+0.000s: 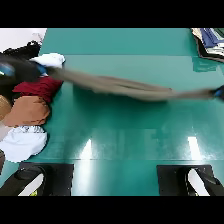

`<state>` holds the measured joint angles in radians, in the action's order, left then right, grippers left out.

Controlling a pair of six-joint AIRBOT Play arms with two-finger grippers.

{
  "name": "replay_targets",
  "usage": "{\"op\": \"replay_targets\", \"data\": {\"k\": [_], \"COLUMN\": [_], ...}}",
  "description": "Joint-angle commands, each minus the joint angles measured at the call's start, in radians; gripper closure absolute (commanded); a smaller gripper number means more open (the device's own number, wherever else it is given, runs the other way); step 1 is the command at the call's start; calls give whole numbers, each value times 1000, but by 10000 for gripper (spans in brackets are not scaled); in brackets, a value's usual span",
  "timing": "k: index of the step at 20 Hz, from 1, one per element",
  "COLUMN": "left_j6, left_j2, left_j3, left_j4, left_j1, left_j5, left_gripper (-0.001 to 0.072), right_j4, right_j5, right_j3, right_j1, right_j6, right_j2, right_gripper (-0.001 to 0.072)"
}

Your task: Fold the shirts.

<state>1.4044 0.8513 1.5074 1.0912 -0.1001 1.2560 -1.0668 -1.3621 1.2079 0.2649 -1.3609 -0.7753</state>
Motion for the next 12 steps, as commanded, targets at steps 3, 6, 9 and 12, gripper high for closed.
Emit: {"op": "replay_targets", "data": {"k": [3, 6, 9, 12], "left_j6": [63, 117, 167, 177], "left_j2": [0, -1, 0, 6], "left_j3": [634, 811, 851, 741], "left_j4": [7, 4, -72, -68], "left_j1": [0, 0, 0, 0], "left_j5": [57, 17, -53, -40], "left_gripper": [682, 682, 682, 682], "right_j4": [-2, -39, -109, -113], "right_j5": [13, -109, -254, -305], "right_j3": [553, 851, 1036, 967], "right_j1": [-11, -11, -11, -11], "right_j6": [-11, -13, -54, -56], "right_j2": [15, -66, -138, -159], "right_gripper": [700, 700, 700, 700]}}
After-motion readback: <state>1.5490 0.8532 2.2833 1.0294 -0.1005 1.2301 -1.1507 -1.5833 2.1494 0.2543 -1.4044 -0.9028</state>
